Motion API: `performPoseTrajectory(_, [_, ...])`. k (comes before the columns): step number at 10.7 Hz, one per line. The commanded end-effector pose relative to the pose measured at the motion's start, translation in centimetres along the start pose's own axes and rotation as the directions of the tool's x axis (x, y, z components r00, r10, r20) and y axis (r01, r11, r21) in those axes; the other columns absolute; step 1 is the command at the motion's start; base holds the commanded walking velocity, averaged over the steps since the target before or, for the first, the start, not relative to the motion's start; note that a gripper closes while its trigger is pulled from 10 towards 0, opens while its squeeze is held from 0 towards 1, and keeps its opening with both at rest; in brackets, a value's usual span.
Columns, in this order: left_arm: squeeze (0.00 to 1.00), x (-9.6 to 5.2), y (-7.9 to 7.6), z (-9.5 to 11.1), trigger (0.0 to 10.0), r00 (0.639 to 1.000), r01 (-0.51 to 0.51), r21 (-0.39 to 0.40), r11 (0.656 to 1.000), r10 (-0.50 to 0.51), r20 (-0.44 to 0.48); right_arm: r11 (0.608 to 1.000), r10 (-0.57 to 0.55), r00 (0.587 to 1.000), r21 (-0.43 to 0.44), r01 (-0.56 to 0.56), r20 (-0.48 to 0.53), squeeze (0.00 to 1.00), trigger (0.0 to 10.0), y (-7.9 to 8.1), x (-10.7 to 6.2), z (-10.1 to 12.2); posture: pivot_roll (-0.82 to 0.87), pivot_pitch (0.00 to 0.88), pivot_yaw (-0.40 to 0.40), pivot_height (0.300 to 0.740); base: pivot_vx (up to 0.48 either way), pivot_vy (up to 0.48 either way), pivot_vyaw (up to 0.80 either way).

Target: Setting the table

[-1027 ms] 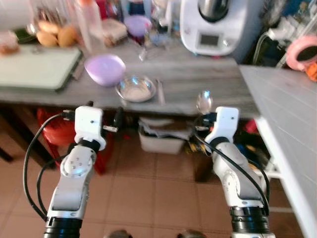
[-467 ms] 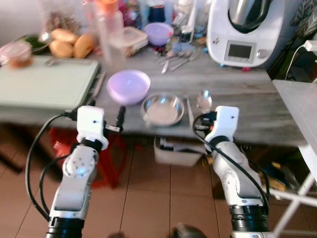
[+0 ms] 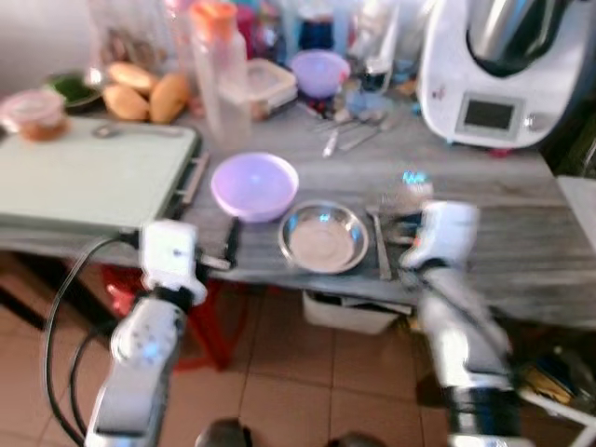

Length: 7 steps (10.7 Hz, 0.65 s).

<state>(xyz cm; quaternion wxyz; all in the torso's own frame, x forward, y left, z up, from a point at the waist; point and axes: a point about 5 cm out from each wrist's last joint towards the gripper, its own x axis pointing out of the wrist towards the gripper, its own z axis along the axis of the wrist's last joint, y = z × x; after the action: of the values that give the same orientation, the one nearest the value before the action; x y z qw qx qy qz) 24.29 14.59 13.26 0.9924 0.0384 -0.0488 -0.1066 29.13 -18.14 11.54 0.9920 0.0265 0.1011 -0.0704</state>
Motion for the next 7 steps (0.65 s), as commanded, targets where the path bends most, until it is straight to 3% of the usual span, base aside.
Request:
performPoseTrajectory(1, [0.0,-0.1,0.0,0.5,10.0,1.0,0.003,0.011,1.0,-0.003,0.005,0.999,-0.034,0.999,0.005,0.034,0.024,0.0,10.0,-1.0,-0.1,0.7,0.07,0.0,-0.025,0.74,0.0,0.0,0.0])
performPoseTrajectory(2, [0.0,-0.5,0.1,0.4,10.0,1.0,0.006,0.012,1.0,-0.006,-0.007,0.998,-0.069,0.998,-0.003,0.069,0.004,0.0,10.0,-2.5,-0.2,0.3,0.07,0.0,-0.018,0.74,0.0,0.0,0.0])
performPoseTrajectory(3, [0.0,-0.7,0.2,0.3,10.0,1.0,0.011,0.013,1.0,-0.01,-0.018,0.997,-0.071,0.997,-0.02,0.07,-0.01,0.0,10.0,-3.0,-0.1,0.1,0.07,0.0,-0.014,0.74,0.0,0.0,0.0])
performPoseTrajectory(7, [0.0,-1.0,0.5,0.7,10.0,0.999,0.024,0.024,0.999,-0.023,-0.041,0.999,-0.003,0.997,-0.039,0.0,-0.074,0.0,10.0,-3.8,2.0,0.2,0.09,0.011,0.009,0.74,0.0,0.0,0.0])
